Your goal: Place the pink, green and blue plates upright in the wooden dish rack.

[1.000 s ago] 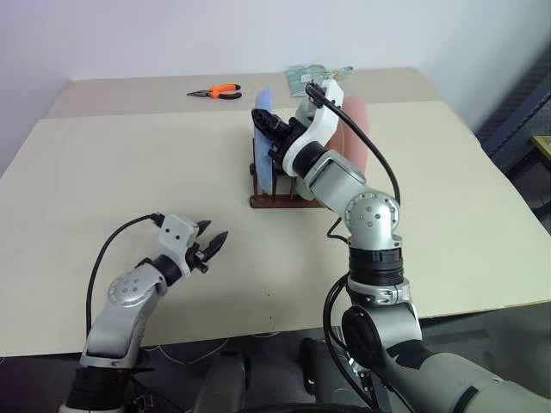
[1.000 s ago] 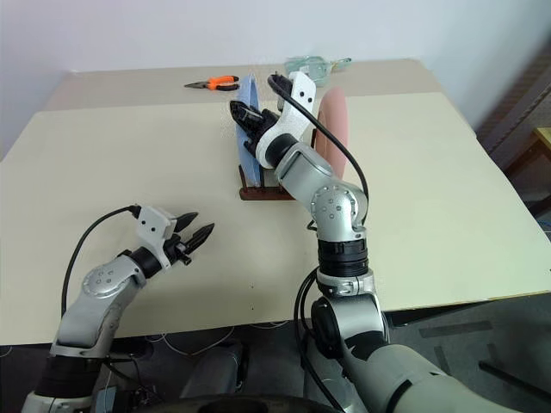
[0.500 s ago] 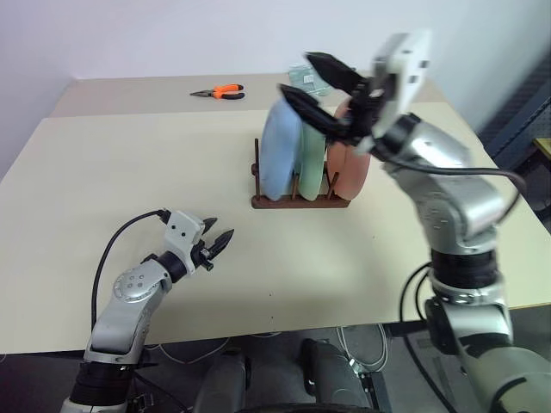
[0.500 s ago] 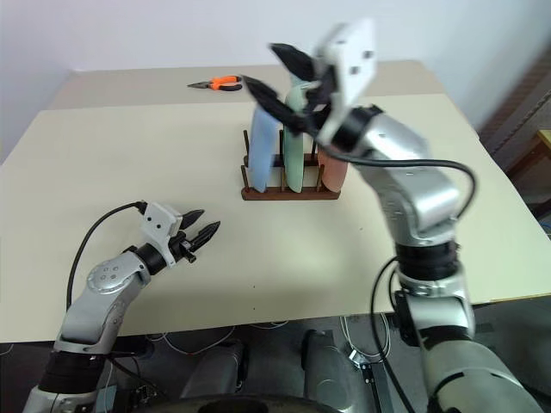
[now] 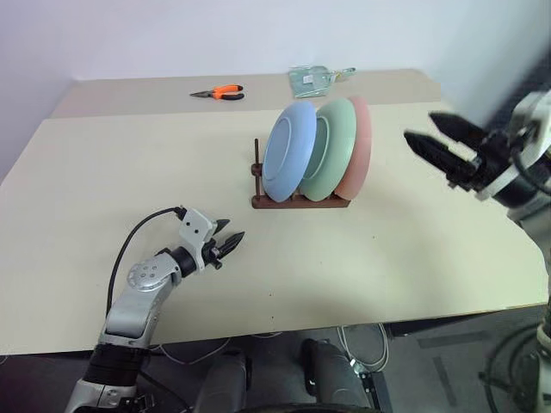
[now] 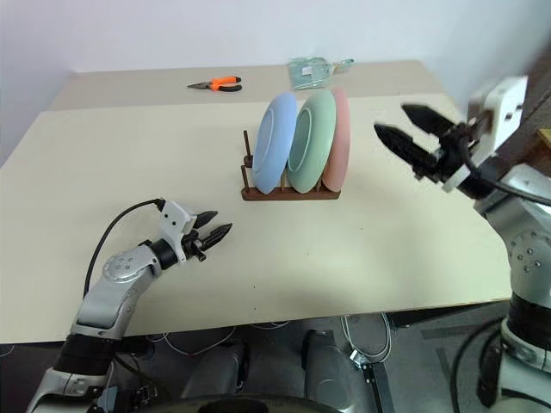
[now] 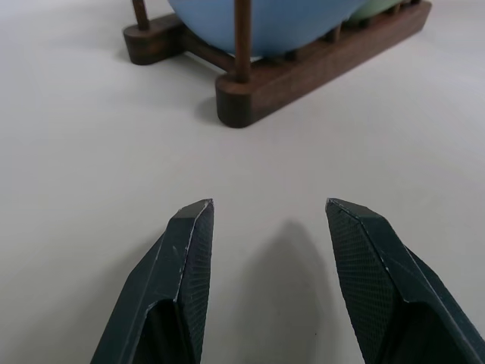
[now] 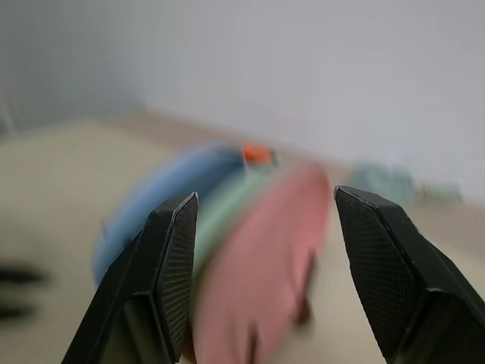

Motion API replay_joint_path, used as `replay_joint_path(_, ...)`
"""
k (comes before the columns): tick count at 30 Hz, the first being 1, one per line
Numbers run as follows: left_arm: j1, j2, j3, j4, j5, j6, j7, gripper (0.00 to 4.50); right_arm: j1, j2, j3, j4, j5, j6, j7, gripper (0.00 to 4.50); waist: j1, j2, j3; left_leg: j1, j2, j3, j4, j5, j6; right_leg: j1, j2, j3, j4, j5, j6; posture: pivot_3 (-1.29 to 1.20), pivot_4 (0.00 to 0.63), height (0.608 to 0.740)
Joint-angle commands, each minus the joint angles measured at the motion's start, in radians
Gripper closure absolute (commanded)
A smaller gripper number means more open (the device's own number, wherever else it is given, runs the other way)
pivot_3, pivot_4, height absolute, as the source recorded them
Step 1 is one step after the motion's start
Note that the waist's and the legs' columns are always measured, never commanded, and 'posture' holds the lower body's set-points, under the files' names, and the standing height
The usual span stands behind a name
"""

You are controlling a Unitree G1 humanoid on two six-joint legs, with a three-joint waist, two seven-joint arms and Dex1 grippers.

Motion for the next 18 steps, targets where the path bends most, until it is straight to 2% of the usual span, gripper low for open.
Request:
replay_joint_path(1,-0.023,0.008,0.016,-0.004,0.001,-0.031,-0.014,2.08,-0.049,-0.013,0.099,-0.013,-0.1,-0.068,0.013,1.98,0.0,0.001,0.0,0.0,0.0,0.0,0.0,0.0,0.0,0.0,0.0,0.0,0.0,0.0,0.0,0.0,0.15,0.74)
replay_joint_path(3,-0.017,0.013,0.019,-0.014,-0.002,-0.029,-0.02,2.08,-0.066,-0.018,0.17,-0.013,-0.164,-0.087,0.015,2.43,0.002,0.001,0.0,0.0,0.0,0.0,0.0,0.0,0.0,-0.001,0.0,0.0,0.001,0.0,0.0,0.0,0.15,0.74)
replay_joint_path(7,0.015,0.032,0.015,-0.092,-0.053,0.023,-0.071,2.08,-0.078,-0.034,0.29,-0.025,-0.278,-0.127,0.044,4.36,0.009,0.0,0.0,-0.001,0.0,0.0,0.0,0.0,0.0,-0.001,0.0,0.0,0.0,0.001,-0.001,0.0,0.15,0.74)
replay_joint_path(11,0.037,0.059,-0.004,-0.172,-0.102,0.098,-0.122,2.08,-0.077,-0.05,0.359,-0.02,-0.399,-0.186,0.046,4.44,0.011,0.0,0.0,-0.002,-0.001,-0.001,0.001,0.0,0.0,-0.001,-0.001,0.0,0.0,0.001,-0.002,0.0,0.15,0.74)
replay_joint_path(18,0.028,0.031,-0.02,-0.19,-0.095,0.117,-0.107,2.08,-0.104,-0.038,0.387,-0.01,-0.465,-0.204,0.062,4.44,0.007,0.0,0.0,-0.001,-0.001,-0.001,0.001,0.0,0.0,-0.001,-0.001,0.0,0.0,0.0,0.0,0.0,0.15,0.74)
